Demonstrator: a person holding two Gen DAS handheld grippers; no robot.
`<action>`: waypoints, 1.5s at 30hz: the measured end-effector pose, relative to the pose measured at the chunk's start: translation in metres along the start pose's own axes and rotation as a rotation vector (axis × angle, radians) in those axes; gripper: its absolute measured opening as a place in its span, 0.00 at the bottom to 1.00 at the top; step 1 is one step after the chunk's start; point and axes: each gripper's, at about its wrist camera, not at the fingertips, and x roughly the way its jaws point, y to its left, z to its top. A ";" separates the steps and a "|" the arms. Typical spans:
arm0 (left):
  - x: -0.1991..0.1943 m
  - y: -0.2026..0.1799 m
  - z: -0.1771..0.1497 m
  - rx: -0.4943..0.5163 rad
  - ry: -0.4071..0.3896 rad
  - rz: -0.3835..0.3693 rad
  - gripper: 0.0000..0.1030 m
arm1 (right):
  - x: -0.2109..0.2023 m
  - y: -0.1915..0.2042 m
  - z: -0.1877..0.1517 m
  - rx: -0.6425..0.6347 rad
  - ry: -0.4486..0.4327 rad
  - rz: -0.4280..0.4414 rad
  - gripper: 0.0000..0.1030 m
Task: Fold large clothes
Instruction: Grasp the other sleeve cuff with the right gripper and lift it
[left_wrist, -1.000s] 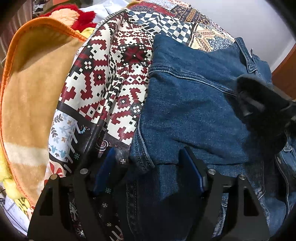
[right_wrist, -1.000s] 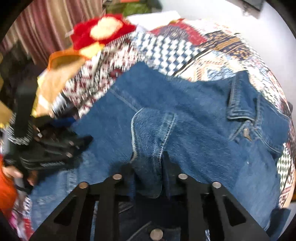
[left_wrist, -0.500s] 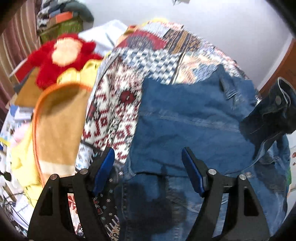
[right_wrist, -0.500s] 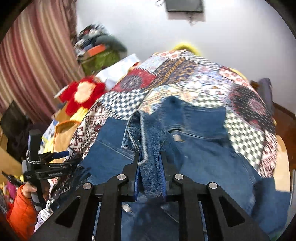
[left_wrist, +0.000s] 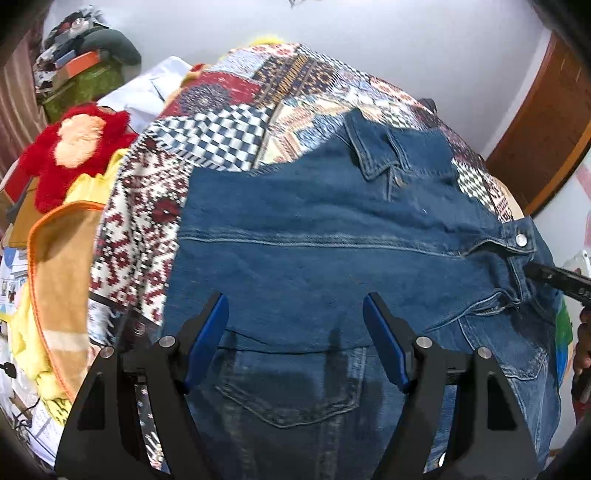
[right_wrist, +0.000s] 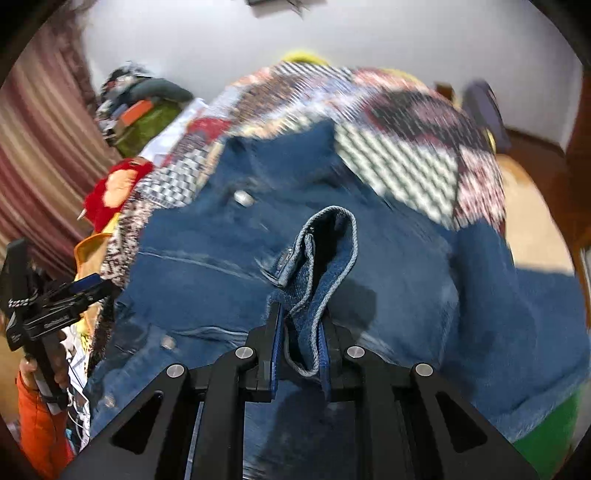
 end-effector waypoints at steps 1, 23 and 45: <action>0.002 -0.003 -0.001 0.003 0.006 -0.003 0.72 | 0.003 -0.007 -0.003 0.009 0.001 -0.017 0.14; 0.022 0.009 -0.021 -0.013 0.063 0.010 0.72 | 0.047 0.003 0.002 -0.124 0.201 -0.107 0.14; 0.012 0.010 -0.025 -0.041 0.057 0.007 0.74 | 0.067 -0.014 0.000 0.067 0.207 -0.027 0.76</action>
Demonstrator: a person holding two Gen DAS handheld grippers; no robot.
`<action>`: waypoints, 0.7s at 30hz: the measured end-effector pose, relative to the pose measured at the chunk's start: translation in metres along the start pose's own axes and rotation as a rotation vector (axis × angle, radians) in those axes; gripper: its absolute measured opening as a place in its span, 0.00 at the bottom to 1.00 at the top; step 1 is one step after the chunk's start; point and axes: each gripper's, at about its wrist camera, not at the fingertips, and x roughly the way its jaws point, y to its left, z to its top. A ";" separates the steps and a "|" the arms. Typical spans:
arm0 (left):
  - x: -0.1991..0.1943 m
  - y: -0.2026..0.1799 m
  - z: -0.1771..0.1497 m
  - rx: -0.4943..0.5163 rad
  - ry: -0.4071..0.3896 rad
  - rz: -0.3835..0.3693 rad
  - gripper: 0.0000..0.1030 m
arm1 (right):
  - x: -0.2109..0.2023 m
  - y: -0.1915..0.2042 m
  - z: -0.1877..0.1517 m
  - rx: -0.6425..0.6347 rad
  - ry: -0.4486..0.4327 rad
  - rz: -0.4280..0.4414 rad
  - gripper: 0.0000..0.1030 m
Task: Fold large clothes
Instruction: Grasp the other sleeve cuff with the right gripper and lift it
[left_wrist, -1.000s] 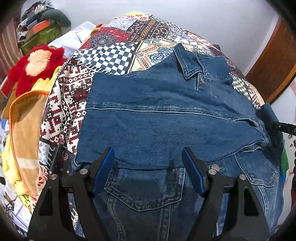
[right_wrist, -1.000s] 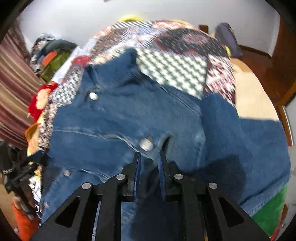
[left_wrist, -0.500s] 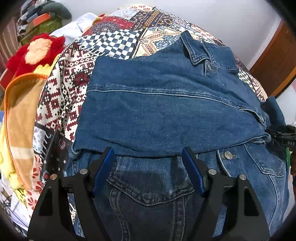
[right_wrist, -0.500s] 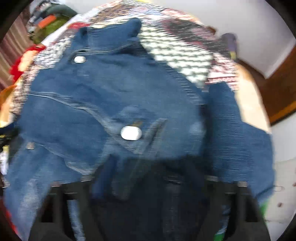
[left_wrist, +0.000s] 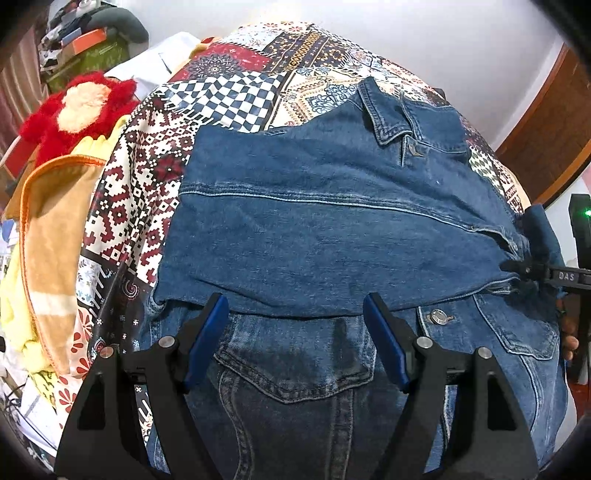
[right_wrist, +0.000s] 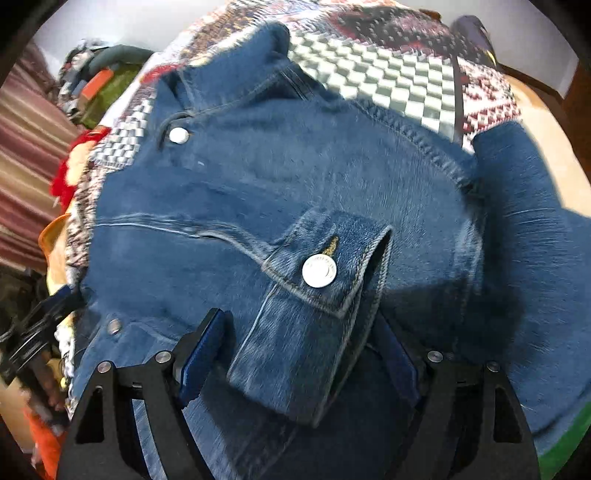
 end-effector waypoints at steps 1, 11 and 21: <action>0.000 -0.001 0.000 0.004 0.002 0.004 0.75 | 0.000 0.002 0.001 -0.005 -0.005 -0.004 0.72; 0.004 -0.026 0.023 0.072 -0.003 -0.006 0.77 | -0.046 0.014 0.015 -0.104 -0.137 0.003 0.24; 0.058 -0.063 0.038 0.153 0.104 -0.034 0.86 | -0.039 -0.005 0.002 -0.152 -0.088 -0.084 0.25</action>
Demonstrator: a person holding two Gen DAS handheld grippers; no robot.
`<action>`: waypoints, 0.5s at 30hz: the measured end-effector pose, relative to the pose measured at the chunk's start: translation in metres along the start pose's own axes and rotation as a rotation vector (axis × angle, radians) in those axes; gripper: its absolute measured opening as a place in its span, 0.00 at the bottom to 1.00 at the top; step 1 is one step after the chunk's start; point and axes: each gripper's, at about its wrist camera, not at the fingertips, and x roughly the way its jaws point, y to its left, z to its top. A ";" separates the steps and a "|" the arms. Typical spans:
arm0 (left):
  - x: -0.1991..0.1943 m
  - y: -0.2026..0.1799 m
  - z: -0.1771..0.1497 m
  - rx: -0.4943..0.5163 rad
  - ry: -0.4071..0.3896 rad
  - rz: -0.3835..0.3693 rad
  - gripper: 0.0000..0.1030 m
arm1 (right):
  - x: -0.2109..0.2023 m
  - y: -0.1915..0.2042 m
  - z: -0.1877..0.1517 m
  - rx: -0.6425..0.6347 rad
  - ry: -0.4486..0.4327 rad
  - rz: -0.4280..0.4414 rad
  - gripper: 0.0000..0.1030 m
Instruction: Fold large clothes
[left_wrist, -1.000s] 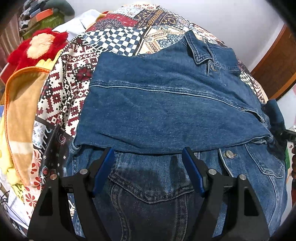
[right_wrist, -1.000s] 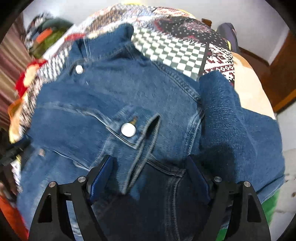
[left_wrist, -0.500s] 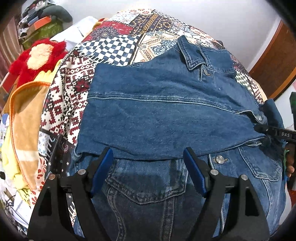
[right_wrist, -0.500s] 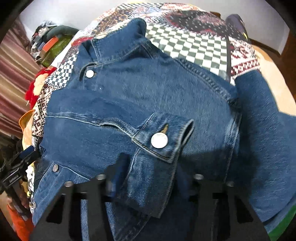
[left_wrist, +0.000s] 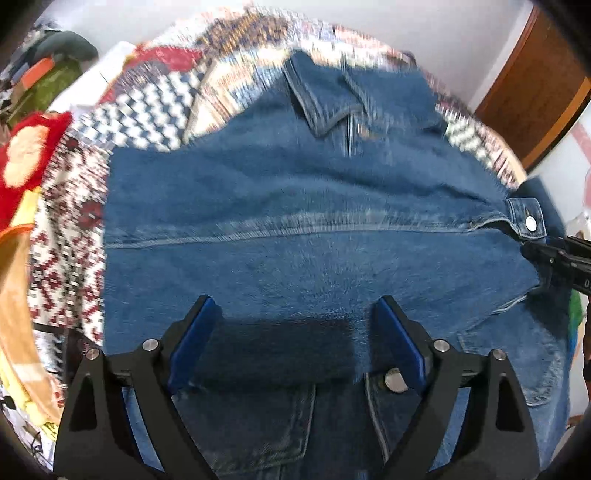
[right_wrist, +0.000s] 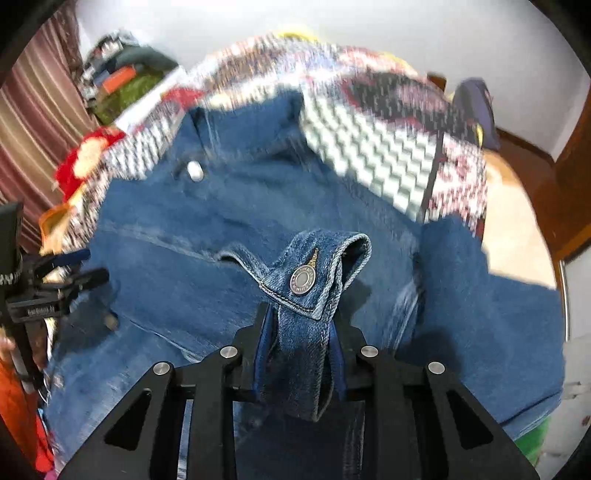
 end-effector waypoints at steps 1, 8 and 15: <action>0.006 -0.001 -0.002 0.002 0.014 -0.001 0.86 | 0.005 -0.004 -0.003 0.013 0.012 0.010 0.25; 0.011 0.004 -0.008 -0.029 0.005 -0.032 0.90 | 0.015 -0.011 -0.010 0.015 0.033 -0.011 0.44; 0.003 -0.005 -0.005 -0.008 0.007 -0.007 0.90 | -0.024 0.000 0.004 -0.074 -0.015 -0.092 0.48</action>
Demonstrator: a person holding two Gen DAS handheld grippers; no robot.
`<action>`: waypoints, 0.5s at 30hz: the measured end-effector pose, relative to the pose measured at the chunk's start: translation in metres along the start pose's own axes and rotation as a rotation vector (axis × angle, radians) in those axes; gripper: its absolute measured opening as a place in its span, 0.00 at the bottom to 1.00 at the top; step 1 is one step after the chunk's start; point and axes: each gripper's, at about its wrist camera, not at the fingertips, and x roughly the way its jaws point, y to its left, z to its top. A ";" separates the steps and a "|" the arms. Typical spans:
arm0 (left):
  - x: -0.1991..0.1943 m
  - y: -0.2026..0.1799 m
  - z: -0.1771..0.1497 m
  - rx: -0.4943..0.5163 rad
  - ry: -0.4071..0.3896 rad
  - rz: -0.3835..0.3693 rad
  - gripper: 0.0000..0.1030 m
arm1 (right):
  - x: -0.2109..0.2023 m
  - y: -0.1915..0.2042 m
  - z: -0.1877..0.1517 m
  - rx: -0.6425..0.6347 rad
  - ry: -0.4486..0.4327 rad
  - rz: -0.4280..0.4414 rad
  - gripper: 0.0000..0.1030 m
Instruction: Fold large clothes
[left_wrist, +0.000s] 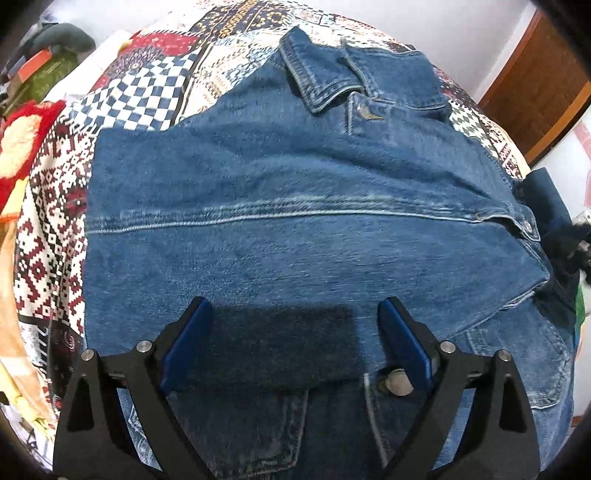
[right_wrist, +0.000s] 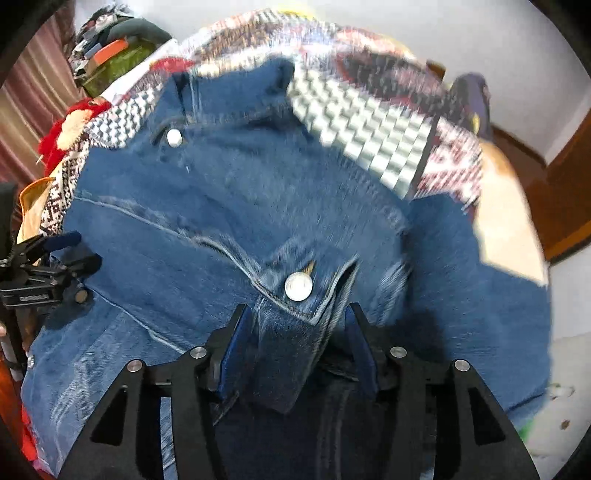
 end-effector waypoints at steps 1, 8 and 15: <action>-0.007 -0.004 0.003 0.010 -0.019 0.002 0.90 | -0.015 -0.004 0.001 0.002 -0.039 -0.007 0.48; -0.051 -0.045 0.033 0.098 -0.149 0.017 0.90 | -0.088 -0.059 -0.009 0.123 -0.186 -0.038 0.48; -0.057 -0.098 0.052 0.177 -0.177 -0.029 0.90 | -0.098 -0.124 -0.062 0.273 -0.171 -0.061 0.48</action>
